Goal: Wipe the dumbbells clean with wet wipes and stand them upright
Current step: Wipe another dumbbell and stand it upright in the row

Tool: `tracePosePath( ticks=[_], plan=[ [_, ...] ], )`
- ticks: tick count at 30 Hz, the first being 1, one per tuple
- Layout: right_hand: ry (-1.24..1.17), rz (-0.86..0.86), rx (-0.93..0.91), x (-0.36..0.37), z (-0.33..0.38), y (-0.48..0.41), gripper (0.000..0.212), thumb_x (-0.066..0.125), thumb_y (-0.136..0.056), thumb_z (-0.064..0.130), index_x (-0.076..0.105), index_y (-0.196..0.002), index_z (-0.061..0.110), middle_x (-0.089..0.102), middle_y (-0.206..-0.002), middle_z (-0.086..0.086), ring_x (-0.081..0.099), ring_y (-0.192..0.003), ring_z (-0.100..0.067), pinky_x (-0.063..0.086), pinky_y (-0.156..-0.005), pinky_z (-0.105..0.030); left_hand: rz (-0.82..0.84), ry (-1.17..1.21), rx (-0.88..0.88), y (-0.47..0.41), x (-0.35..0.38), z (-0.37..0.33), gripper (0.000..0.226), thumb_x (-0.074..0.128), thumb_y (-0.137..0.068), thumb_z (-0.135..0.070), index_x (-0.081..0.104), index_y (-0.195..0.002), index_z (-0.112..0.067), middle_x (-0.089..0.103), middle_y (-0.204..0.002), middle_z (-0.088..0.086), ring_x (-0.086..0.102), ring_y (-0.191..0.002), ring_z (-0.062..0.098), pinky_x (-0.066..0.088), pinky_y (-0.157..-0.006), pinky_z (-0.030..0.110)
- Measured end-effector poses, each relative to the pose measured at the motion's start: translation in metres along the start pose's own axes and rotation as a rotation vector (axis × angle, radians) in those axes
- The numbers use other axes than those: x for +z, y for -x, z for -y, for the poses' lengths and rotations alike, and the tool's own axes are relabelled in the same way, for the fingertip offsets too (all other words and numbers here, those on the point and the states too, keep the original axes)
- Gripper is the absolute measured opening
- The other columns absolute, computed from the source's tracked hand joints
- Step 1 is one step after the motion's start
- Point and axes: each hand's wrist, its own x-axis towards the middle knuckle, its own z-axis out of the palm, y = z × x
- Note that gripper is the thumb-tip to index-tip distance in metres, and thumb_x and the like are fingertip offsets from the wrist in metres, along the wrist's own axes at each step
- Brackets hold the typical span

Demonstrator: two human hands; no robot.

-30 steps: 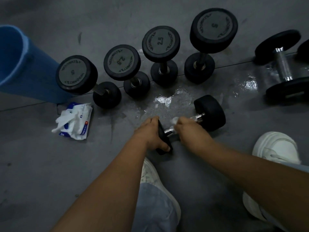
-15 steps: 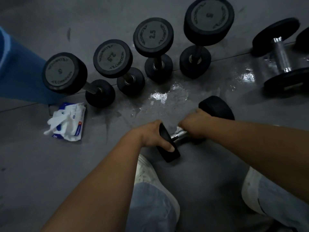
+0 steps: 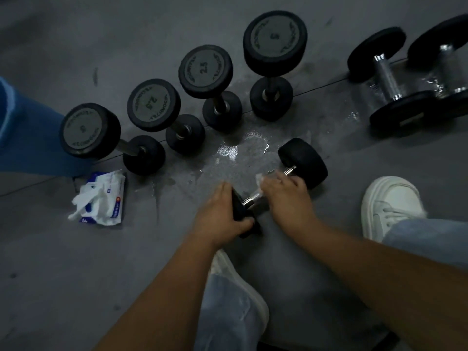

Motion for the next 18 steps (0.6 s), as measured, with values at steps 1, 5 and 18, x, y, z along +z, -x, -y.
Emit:
tracePosePath(
  ticks=[1, 5, 18],
  plan=[
    [0.043, 0.040, -0.098, 0.002, 0.006, 0.000, 0.049, 0.054, -0.081, 0.022, 0.056, -0.130, 0.025, 0.063, -0.120, 0.007, 0.048, -0.126, -0.017, 0.033, -0.092, -0.036, -0.005, -0.094, -0.039, 0.002, 0.007, -0.008, 0.120, 0.077, -0.068, -0.060, 0.009, -0.156, -0.014, 0.014, -0.162, 0.010, 0.020, -0.148, 0.027, 0.024, -0.117, 0.037],
    [0.043, -0.012, -0.003, 0.000, -0.003, -0.004, 0.042, 0.044, -0.084, 0.026, 0.060, -0.123, 0.025, 0.067, -0.108, 0.006, 0.056, -0.108, -0.020, 0.039, -0.081, -0.036, -0.118, -0.295, -0.127, 0.003, 0.022, -0.019, 0.137, 0.078, -0.058, -0.069, -0.001, -0.155, -0.014, 0.004, -0.162, 0.013, 0.012, -0.148, 0.030, 0.018, -0.119, 0.041],
    [-0.175, 0.142, -0.035, -0.012, -0.002, -0.003, 0.038, 0.040, -0.100, 0.036, 0.044, -0.138, 0.037, 0.058, -0.131, 0.006, 0.063, -0.107, -0.024, 0.052, -0.083, -0.033, -0.130, -0.236, -0.118, -0.004, 0.020, -0.014, 0.123, 0.078, -0.056, -0.067, 0.016, -0.151, -0.020, 0.032, -0.147, 0.001, 0.037, -0.133, 0.022, 0.032, -0.107, 0.037]
  ],
)
